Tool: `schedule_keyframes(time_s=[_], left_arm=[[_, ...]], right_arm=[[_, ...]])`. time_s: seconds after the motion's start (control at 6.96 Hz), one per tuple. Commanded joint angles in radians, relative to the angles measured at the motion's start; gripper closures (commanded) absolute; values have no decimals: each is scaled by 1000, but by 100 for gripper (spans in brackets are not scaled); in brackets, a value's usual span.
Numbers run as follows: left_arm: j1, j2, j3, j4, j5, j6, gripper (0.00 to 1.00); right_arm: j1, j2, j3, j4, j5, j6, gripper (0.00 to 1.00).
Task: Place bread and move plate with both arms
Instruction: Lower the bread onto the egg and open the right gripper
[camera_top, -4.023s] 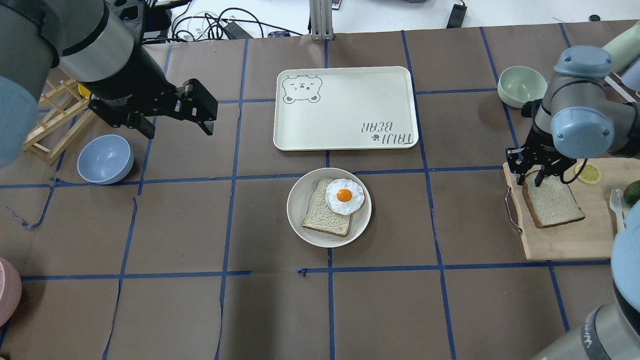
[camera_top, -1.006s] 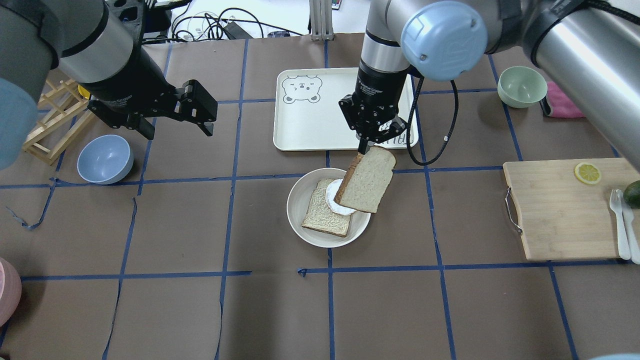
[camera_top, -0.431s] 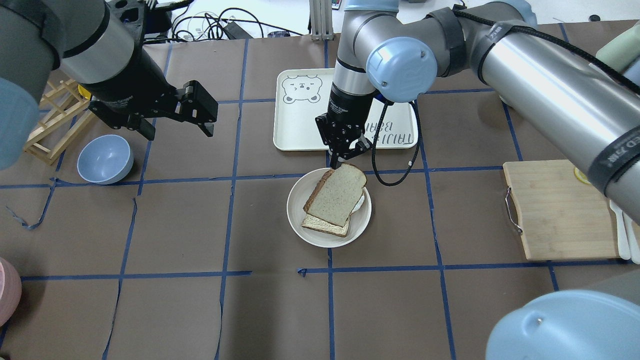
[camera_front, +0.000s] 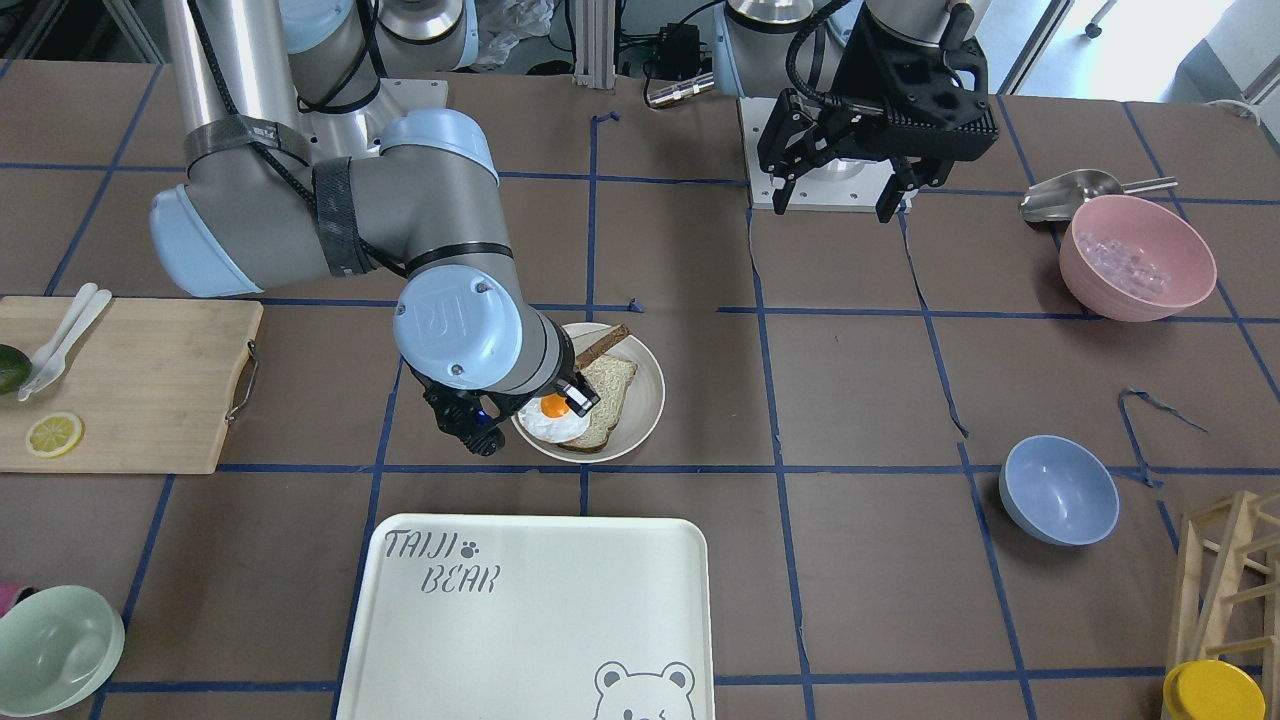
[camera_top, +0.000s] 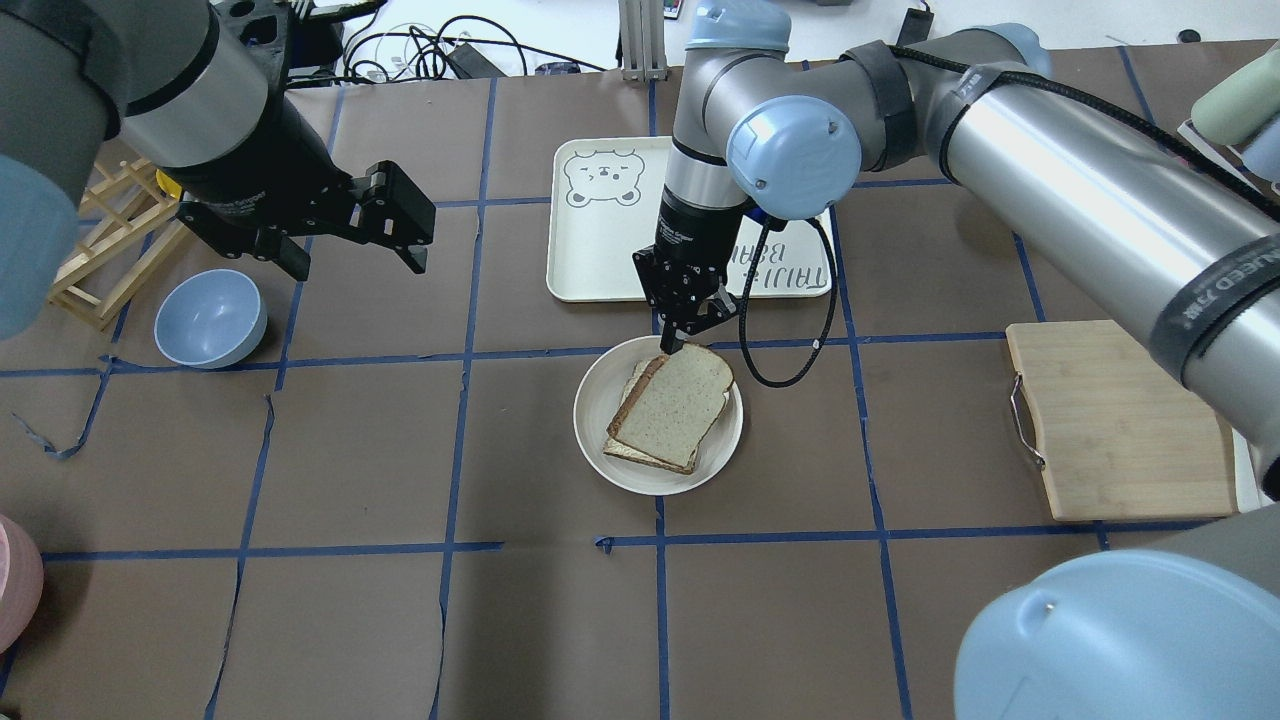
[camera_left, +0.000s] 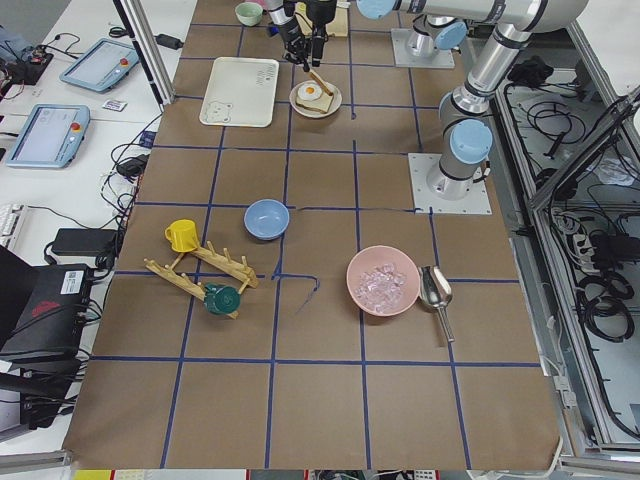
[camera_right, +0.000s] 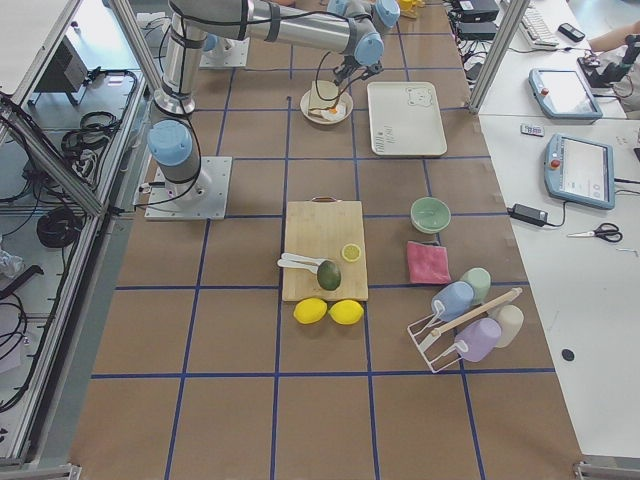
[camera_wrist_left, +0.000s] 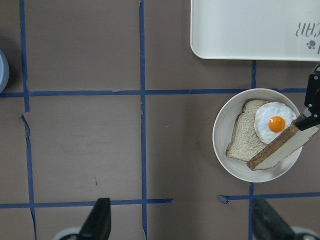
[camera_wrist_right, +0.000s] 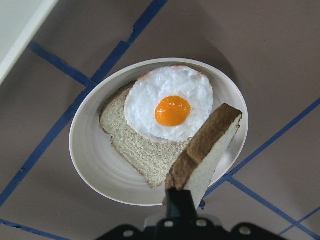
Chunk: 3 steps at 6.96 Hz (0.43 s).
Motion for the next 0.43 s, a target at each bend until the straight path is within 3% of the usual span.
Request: schedule_keyframes(time_s=[0.0,0.14,0.29], left_arm=[[0,0,-1,0,0,0,0],[0,0,-1,1,0,0,0],[0,0,-1,1,0,0,0]], right_arm=[[-1,5,11,-3,20,2,100],[-1,16,3,-12,20,-4,100],[-1,23,9,-106,20,0,100]])
